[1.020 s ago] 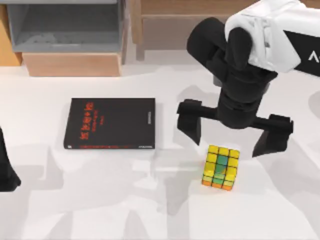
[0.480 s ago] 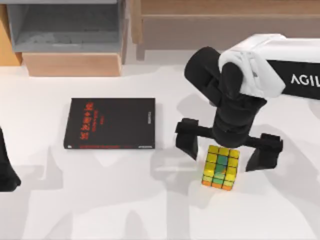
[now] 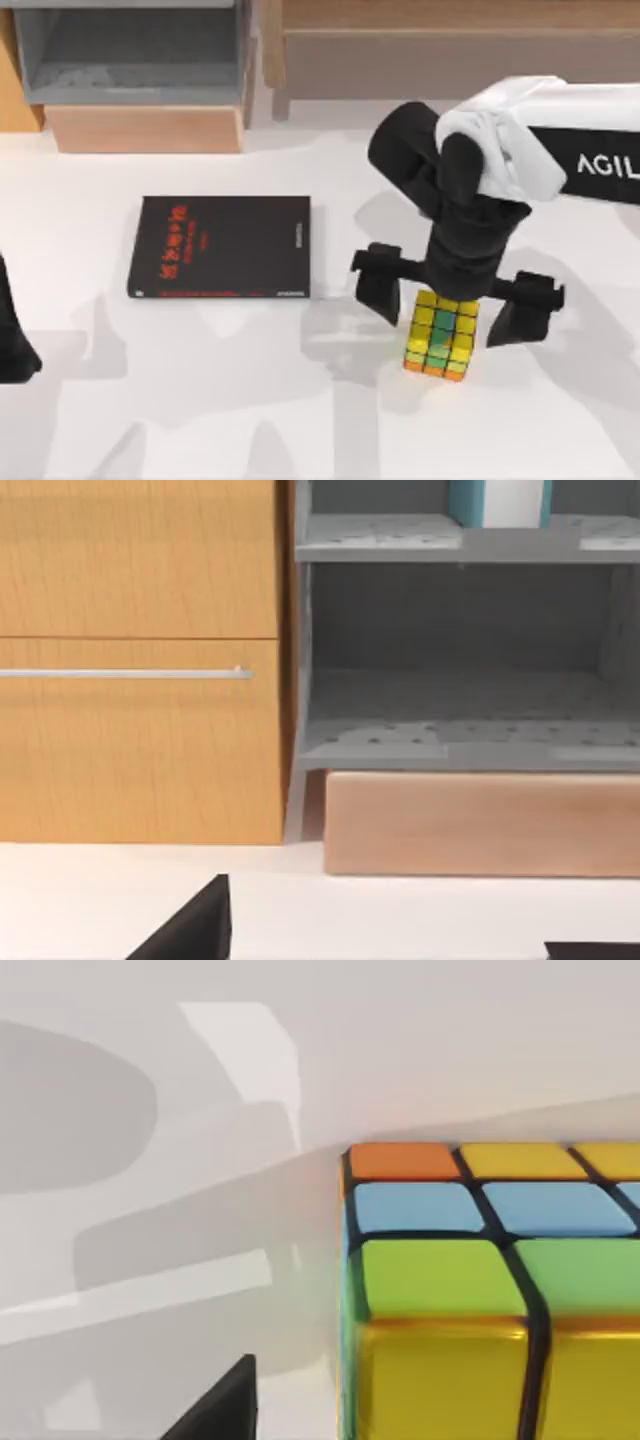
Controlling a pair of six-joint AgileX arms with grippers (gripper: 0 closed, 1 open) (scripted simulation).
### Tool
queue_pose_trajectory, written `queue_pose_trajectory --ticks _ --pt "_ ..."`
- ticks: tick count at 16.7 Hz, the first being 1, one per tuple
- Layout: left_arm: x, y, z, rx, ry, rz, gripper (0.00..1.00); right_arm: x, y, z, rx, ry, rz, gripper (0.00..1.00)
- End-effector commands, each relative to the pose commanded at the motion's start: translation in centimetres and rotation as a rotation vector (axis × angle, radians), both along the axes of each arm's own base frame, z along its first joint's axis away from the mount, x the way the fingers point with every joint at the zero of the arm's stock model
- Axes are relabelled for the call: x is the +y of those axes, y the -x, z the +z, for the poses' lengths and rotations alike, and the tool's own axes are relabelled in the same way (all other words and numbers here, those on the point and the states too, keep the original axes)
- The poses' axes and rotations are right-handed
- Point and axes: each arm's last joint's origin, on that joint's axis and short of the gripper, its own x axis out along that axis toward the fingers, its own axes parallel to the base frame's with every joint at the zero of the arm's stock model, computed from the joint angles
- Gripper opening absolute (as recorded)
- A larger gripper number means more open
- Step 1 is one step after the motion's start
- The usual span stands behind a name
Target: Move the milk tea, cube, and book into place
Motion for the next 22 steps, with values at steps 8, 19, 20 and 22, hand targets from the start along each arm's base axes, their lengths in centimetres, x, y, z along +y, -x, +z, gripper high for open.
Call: queue_pose_trajectory --ticks 8,19,20,22 --pt "0.00 0.00 0.00 0.000 0.000 0.000 1.00 0.00 0.00 0.00 0.000 0.000 0.000 0.17" --pt "0.00 0.00 0.00 0.000 0.000 0.000 1.00 -0.07 -0.04 0.08 -0.002 -0.001 -0.003 0.00" --pt "0.00 0.00 0.00 0.000 0.000 0.000 1.00 -0.07 -0.05 0.16 -0.002 -0.001 -0.004 0.00" --pt "0.00 0.00 0.00 0.000 0.000 0.000 1.00 -0.05 -0.11 0.93 -0.001 -0.002 -0.006 0.00"
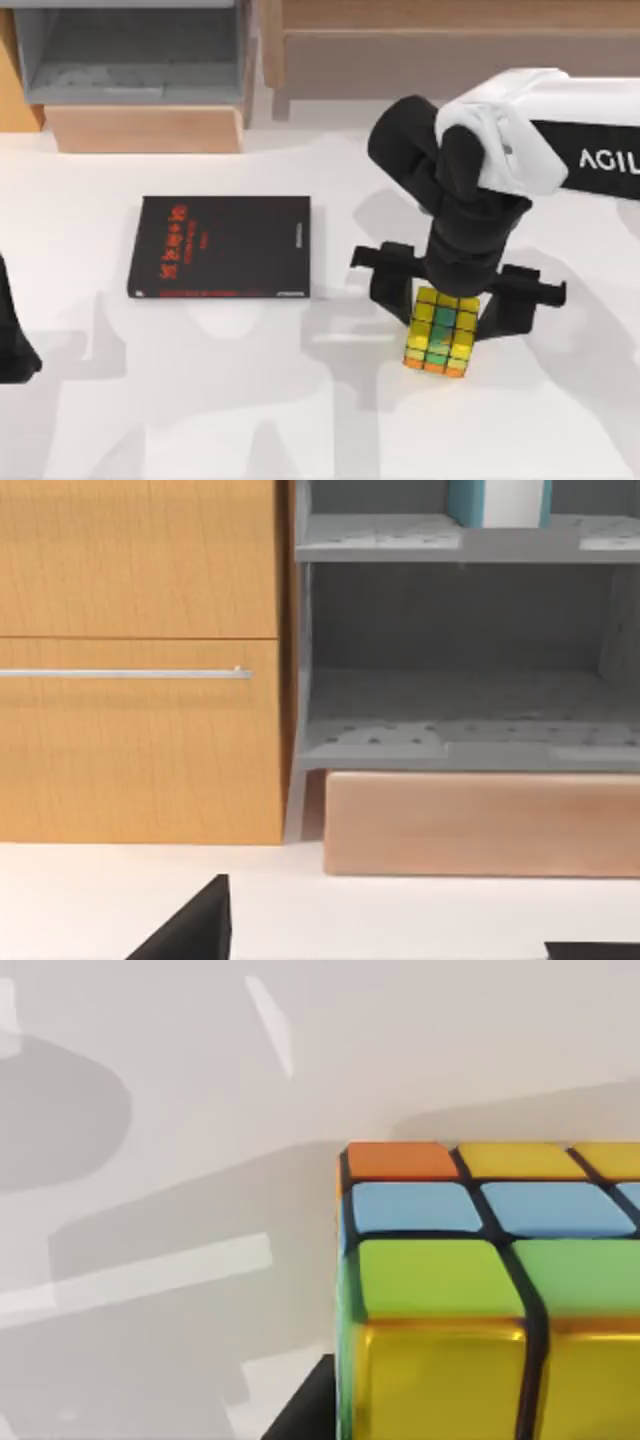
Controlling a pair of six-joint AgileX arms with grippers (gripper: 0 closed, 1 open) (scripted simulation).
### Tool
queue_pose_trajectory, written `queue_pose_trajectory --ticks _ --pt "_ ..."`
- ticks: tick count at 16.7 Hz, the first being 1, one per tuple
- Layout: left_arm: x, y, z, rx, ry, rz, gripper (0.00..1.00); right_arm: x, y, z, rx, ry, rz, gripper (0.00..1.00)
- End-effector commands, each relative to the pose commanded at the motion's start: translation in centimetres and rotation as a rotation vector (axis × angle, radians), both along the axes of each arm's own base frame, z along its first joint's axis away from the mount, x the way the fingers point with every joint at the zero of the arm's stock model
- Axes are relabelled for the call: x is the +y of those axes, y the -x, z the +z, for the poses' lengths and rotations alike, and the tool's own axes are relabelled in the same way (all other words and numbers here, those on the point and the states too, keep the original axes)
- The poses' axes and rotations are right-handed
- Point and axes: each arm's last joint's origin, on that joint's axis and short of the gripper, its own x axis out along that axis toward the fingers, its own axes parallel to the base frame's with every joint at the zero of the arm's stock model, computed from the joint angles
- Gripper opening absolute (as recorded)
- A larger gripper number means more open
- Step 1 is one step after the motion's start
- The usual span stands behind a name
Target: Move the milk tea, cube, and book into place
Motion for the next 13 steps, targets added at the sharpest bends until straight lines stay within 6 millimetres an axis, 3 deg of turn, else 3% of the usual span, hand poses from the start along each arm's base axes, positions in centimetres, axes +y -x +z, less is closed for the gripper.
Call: queue_pose_trajectory --ticks 4,9,13 --pt "0.0 0.0 0.0 0.000 0.000 0.000 1.00 0.0 0.1 2.0 0.001 0.002 0.002 0.00" --pt "0.0 0.0 0.0 0.000 0.000 0.000 1.00 0.0 0.0 2.0 0.001 0.002 0.002 0.00" --pt "0.0 0.0 0.0 0.000 0.000 0.000 1.00 0.3 -0.8 3.7 -0.142 -0.069 0.081 0.00"
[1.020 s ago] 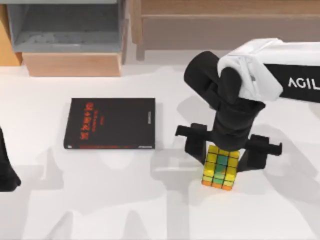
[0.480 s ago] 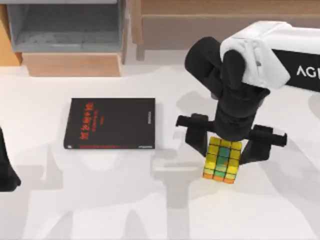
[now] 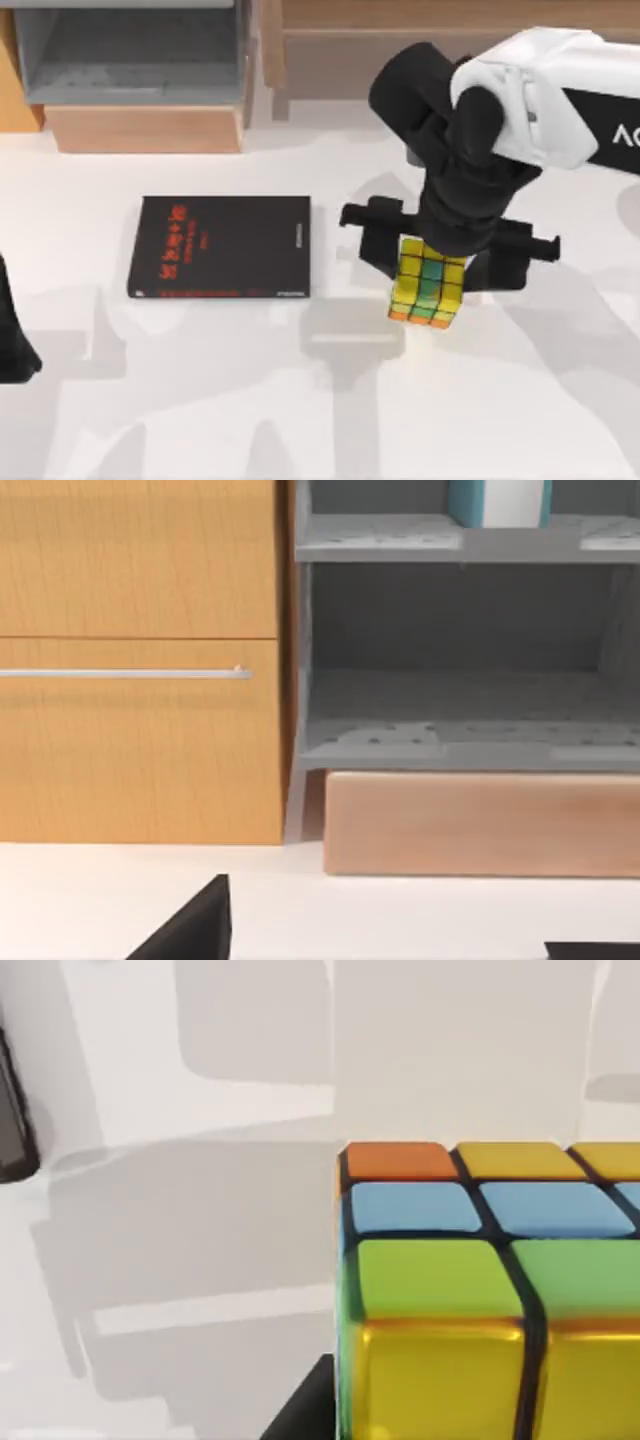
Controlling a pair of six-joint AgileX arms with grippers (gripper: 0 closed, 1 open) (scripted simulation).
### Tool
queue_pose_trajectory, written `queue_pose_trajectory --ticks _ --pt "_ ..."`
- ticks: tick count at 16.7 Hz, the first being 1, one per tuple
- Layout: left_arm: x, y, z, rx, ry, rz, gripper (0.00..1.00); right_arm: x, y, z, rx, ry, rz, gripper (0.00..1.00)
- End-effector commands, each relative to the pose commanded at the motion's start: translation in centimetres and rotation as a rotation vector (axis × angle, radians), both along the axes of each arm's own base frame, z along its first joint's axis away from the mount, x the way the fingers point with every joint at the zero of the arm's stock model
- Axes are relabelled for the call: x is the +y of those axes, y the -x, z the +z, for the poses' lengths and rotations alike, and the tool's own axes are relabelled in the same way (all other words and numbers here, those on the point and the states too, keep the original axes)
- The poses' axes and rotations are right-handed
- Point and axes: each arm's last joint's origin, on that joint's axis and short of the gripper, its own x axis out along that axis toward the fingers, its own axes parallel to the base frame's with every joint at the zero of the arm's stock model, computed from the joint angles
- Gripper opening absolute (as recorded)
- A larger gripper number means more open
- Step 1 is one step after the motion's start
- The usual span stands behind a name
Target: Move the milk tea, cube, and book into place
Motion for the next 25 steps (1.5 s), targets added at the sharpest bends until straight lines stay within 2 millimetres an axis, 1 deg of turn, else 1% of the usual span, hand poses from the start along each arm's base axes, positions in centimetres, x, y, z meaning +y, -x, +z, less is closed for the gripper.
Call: queue_pose_trajectory --ticks 2,4,7,9,12,14,15,17,18,22,24,25 --pt "0.0 0.0 0.0 0.000 0.000 0.000 1.00 0.1 -0.9 2.1 -0.157 -0.063 0.067 0.00" --pt "0.0 0.0 0.0 0.000 0.000 0.000 1.00 -0.2 -2.0 4.6 -0.349 -0.115 0.136 0.00" --pt "0.0 0.0 0.0 0.000 0.000 0.000 1.00 -1.9 -3.6 8.6 -0.653 -0.131 0.204 0.00" --pt "0.0 0.0 0.0 0.000 0.000 0.000 1.00 -3.8 -4.5 11.5 -0.863 -0.103 0.215 0.00" --pt "0.0 0.0 0.0 0.000 0.000 0.000 1.00 -7.8 -5.1 16.1 -1.158 -0.003 0.186 0.00" --pt "0.0 0.0 0.0 0.000 0.000 0.000 1.00 -10.5 -5.0 18.5 -1.305 0.086 0.145 0.00" --pt "0.0 0.0 0.0 0.000 0.000 0.000 1.00 -11.7 -5.0 19.4 -1.357 0.129 0.122 0.00" --pt "0.0 0.0 0.0 0.000 0.000 0.000 1.00 -13.5 -5.1 20.3 -1.418 0.195 0.082 0.00" --pt "0.0 0.0 0.0 0.000 0.000 0.000 1.00 -14.0 -5.2 20.5 -1.429 0.211 0.070 0.00" --pt "0.0 0.0 0.0 0.000 0.000 0.000 1.00 -14.1 -5.2 20.6 -1.433 0.215 0.067 0.00" --pt "0.0 0.0 0.0 0.000 0.000 0.000 1.00 -13.8 -5.3 20.6 -1.434 0.208 0.071 0.00" --pt "0.0 0.0 0.0 0.000 0.000 0.000 1.00 -13.5 -5.3 20.9 -1.451 0.201 0.078 0.00"
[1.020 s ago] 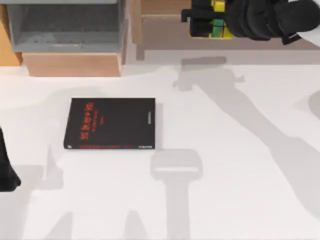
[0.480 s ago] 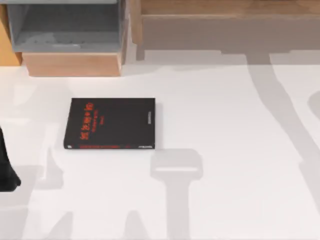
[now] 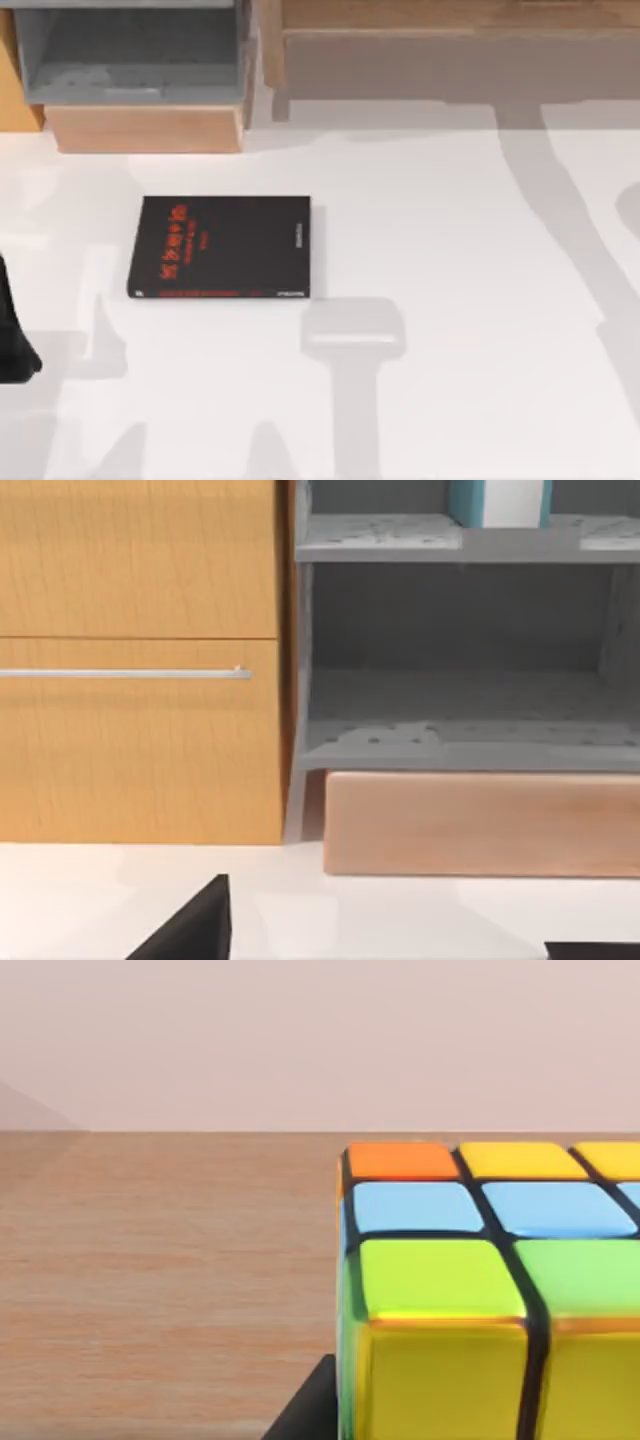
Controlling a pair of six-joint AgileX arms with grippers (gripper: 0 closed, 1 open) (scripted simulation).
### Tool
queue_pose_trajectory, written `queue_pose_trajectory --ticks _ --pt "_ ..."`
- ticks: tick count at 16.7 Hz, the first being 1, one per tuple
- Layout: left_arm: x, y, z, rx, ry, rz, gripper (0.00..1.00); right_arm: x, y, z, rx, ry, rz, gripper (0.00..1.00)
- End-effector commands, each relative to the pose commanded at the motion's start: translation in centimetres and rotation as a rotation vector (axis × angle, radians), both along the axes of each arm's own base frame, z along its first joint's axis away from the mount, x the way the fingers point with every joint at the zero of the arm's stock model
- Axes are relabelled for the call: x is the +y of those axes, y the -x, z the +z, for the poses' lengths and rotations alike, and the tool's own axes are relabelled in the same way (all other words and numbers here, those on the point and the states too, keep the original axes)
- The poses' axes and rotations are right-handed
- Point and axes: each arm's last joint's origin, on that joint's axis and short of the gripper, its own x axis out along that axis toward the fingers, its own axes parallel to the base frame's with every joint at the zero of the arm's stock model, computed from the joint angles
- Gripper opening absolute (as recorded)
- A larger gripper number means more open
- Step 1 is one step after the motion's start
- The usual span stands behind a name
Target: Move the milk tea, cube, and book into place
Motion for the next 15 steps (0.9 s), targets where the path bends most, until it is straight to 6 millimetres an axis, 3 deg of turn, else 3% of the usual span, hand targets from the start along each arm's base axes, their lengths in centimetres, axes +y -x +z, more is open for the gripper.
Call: queue_pose_trajectory --ticks 5,7,11,15 --pt "0.0 0.0 0.0 0.000 0.000 0.000 1.00 2.7 -2.2 3.1 -0.143 -0.014 0.073 0.00" --pt "0.0 0.0 0.0 0.000 0.000 0.000 1.00 2.8 -4.7 2.7 -0.122 -0.005 0.069 0.00" --pt "0.0 0.0 0.0 0.000 0.000 0.000 1.00 -0.2 -9.2 0.3 -0.012 0.004 -0.010 0.00" --pt "0.0 0.0 0.0 0.000 0.000 0.000 1.00 -0.6 -9.9 -0.4 0.016 0.002 -0.018 0.00"
